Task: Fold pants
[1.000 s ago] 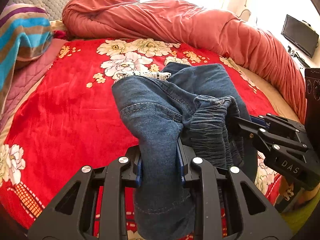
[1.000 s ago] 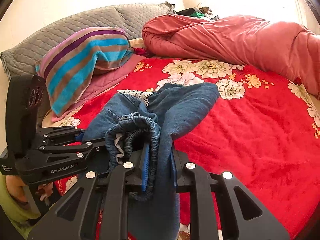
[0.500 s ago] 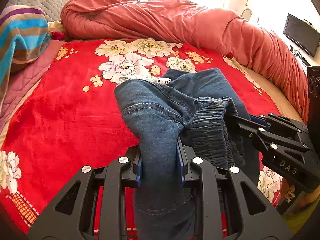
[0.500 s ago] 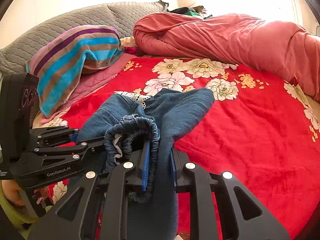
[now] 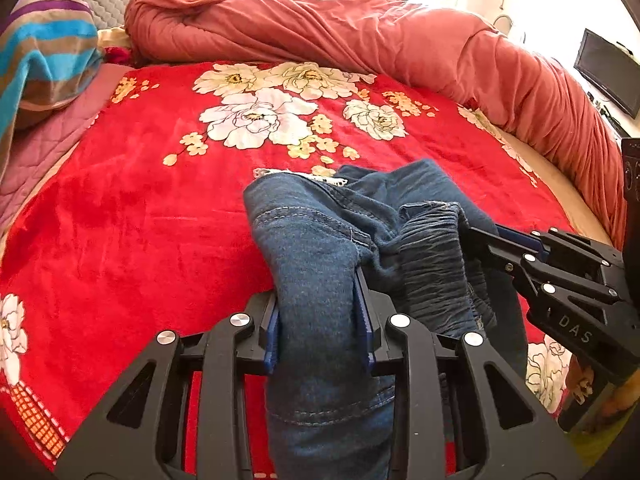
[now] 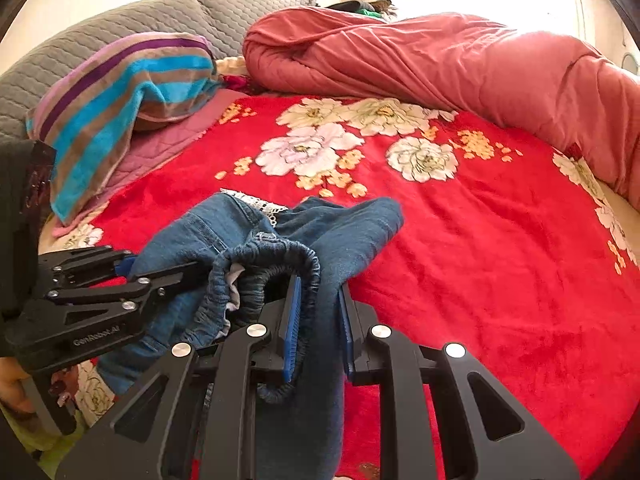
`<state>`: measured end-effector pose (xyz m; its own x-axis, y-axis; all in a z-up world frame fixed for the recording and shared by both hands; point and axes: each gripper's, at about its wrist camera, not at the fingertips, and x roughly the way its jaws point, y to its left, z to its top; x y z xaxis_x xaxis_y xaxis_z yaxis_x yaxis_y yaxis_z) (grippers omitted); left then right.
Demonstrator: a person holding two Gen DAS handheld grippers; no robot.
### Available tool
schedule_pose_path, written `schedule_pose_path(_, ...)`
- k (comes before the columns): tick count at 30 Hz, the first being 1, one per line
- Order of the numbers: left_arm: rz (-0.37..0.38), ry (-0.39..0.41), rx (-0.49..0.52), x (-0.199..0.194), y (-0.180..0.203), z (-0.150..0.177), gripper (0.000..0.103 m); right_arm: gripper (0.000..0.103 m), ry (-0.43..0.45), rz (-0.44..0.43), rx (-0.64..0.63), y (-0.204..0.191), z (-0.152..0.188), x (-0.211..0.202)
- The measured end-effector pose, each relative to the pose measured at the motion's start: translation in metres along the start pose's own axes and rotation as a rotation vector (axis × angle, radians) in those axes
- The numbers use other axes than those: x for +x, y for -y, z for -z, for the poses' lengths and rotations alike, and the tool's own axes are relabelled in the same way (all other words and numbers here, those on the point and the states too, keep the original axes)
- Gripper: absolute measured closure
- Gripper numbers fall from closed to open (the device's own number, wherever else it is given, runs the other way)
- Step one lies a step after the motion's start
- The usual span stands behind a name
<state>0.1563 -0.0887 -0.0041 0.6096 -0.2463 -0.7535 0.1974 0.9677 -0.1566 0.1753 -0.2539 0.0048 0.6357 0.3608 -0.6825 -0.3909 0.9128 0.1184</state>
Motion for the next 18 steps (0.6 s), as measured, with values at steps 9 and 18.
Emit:
schedule_pose_path(9, -0.006, -0.012, -0.008, 0.005, -0.005, 0.002, 0.073, 0.067, -0.046, 0.045, 0.008, 0.001, 0.007, 0.012)
schedule_pose_path(18, -0.009, -0.029, -0.013, 0.012, -0.008, 0.007, 0.064, 0.048, -0.095, 0.106, 0.041, 0.011, 0.015, 0.026)
